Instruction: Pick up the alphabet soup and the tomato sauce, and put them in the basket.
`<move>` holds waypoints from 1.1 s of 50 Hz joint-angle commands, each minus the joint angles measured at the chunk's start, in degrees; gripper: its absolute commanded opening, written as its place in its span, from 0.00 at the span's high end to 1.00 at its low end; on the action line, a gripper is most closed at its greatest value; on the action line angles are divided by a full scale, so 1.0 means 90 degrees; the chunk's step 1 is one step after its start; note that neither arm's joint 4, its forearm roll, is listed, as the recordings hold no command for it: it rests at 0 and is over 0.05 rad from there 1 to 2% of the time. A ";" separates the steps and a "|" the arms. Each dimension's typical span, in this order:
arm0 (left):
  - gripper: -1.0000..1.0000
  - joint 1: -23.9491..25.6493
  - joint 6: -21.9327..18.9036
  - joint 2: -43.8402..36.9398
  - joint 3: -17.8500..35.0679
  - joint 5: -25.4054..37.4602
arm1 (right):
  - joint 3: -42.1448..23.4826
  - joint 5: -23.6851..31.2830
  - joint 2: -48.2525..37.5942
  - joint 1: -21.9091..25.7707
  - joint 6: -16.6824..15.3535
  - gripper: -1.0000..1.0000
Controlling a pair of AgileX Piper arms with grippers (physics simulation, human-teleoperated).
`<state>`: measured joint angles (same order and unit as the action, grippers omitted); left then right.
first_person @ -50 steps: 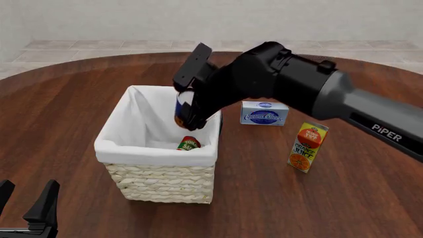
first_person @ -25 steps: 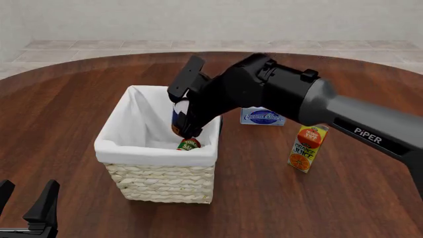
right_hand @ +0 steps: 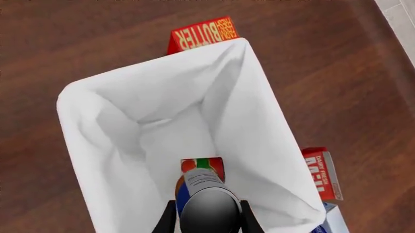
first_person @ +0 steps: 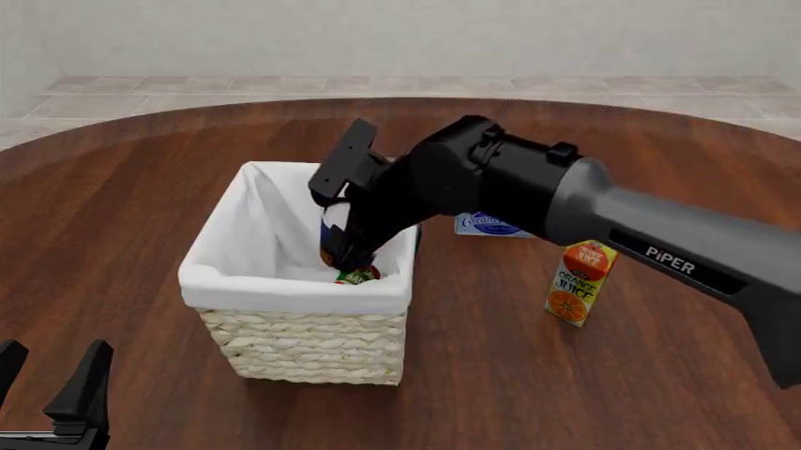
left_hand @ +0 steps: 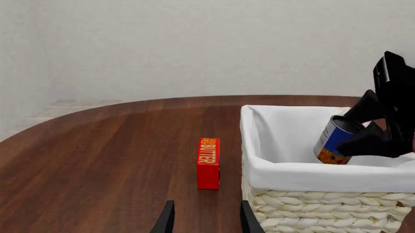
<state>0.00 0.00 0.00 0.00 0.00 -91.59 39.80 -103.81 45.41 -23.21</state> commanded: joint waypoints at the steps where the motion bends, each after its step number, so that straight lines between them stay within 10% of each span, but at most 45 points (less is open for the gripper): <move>1: 0.00 0.0000 0.0000 0.0000 0.0000 0.0000 | -0.0044 -0.0028 0.0009 0.0076 0.0139 0.00; 55: 0.00 0.0000 0.0000 0.0000 0.0000 0.0000 | -0.0510 0.0317 0.0328 -0.0238 0.0074 0.00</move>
<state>0.00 0.00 0.00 0.00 0.00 -95.70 42.10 -101.58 43.78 -22.45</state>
